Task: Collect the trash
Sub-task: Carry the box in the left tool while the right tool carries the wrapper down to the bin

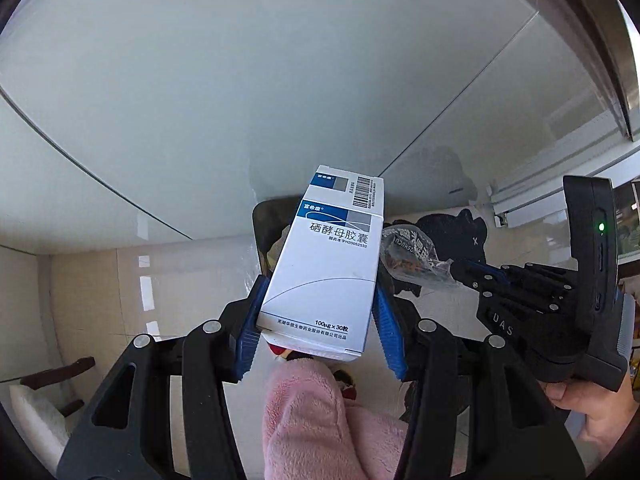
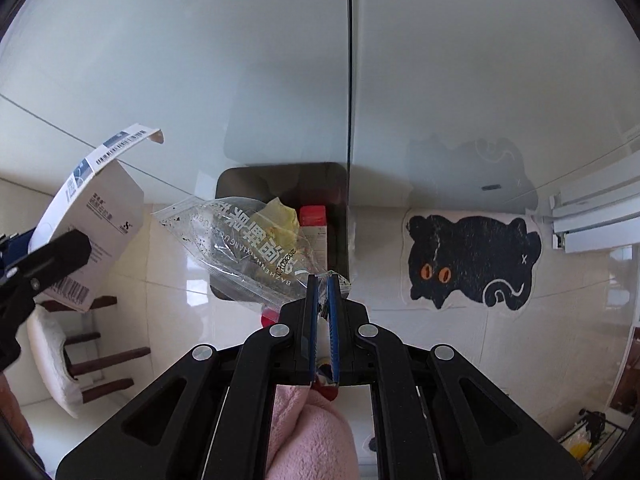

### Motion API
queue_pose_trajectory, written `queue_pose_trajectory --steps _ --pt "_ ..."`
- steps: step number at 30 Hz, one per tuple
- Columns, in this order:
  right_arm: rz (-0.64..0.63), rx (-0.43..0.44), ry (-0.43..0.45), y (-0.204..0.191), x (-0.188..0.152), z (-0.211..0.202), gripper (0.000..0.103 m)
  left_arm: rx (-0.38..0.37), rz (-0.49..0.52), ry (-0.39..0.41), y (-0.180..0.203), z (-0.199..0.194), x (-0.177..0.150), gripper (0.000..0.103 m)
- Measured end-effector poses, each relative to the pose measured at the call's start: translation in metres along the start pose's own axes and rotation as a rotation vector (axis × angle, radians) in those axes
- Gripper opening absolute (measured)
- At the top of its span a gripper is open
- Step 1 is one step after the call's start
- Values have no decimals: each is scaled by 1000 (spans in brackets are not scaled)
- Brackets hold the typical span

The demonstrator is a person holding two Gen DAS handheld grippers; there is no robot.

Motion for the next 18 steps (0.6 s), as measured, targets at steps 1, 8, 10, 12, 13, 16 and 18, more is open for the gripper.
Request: queue_pose_trajectory --steps 1,8,10,12,13,16,18 --pt "10 7 -14 0 2 8 6 2 0 -13 0 10 0 48" --pt "2 6 -95 1 6 64 6 -33 -70 -82 -10 68 2 48" --pt "6 13 -109 2 3 78 6 -43 -80 -91 -11 78 8 48" --pt "18 21 -117 4 0 90 6 -51 -85 -103 -10 89 12 48" --pt "27 32 -118 4 0 92 6 -54 -87 -108 -10 93 14 48" --pt "53 71 -129 4 -1 101 7 -63 -111 -123 -14 105 18 49" --pt "97 110 -146 5 -2 107 10 -73 -133 -138 -17 113 21 49"
Point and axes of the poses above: each gripper's, at about its wrist camera, not at the fingertips, and z roughly the way its jaws point, y to its right, x to its top, the point moved 6 cm from there along z, roughly the way its jaws point, and after that the axes turned 4 degrees about -x, right-handed, at the moved point
